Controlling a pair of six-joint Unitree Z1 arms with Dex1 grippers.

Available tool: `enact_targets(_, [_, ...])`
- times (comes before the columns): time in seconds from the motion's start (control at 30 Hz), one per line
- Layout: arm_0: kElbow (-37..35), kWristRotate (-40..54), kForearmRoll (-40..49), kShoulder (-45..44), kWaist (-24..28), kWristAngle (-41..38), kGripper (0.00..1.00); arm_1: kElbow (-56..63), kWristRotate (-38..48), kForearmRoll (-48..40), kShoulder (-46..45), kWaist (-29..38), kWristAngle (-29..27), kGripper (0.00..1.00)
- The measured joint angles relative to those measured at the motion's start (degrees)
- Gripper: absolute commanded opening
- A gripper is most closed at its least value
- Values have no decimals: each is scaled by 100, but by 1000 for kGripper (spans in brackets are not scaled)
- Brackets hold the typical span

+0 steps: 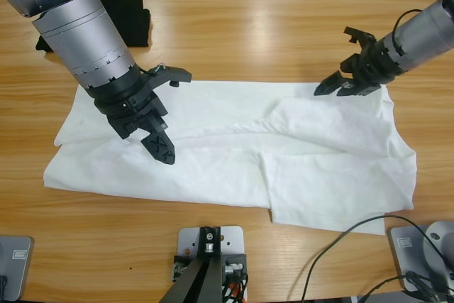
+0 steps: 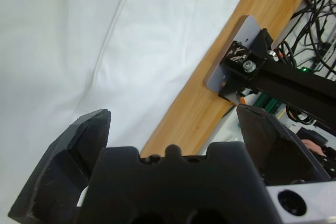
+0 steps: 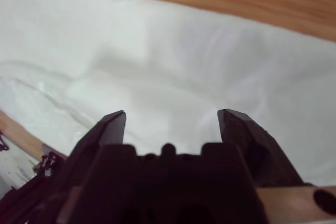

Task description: Fold clothes

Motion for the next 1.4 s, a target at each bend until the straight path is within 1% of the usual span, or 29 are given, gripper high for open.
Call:
enact_targets(0.23, [17,0,-1,-107,0,0,936,20,49,-165,316,-30,32,690])
enact_targets(0.33, [18,0,-1,-123,0,0,936,121,49,-173,464,-39,288,688])
enact_targets(0.43, [19,0,-2,-123,1,0,936,369,137,-164,417,-5,624,688])
enact_targets(0.53, [22,0,-2,-123,8,0,936,700,365,18,13,132,939,688])
enact_targets(0.63, [49,0,-24,-123,10,1,936,800,785,350,-702,432,1113,693])
enact_targets(0.67, [59,0,-43,-123,12,1,936,805,931,439,-951,563,1135,727])
enact_targets(0.7, [71,0,-66,-123,12,1,936,808,1073,503,-1176,690,1137,814])
enact_targets(0.77, [86,0,-100,-123,13,1,936,811,1250,587,-1506,874,1080,930])
enact_targets(0.83, [95,0,-118,-123,14,1,936,814,1288,600,-1721,960,818,967])
enact_targets(0.9, [118,0,-124,-123,14,1,936,815,1218,600,-1778,998,505,972])
enact_targets(1.0, [184,0,-133,-123,14,1,936,824,906,600,-1677,1155,208,951])
enact_targets(1.1, [294,0,-173,-123,14,1,936,725,474,600,-1461,1493,-161,945])
enact_targets(1.17, [324,0,-193,-124,14,1,936,513,-356,600,-1320,1648,-390,936])
enact_targets(1.23, [332,0,-210,-153,14,1,936,298,-1353,601,-1229,1705,-522,873])
enact_targets(1.3, [363,0,-219,-241,14,1,936,115,-2186,617,-1074,1684,-540,858])
enact_targets(1.4, [436,0,-223,-332,14,1,936,-166,-3070,741,-716,1544,-374,858])
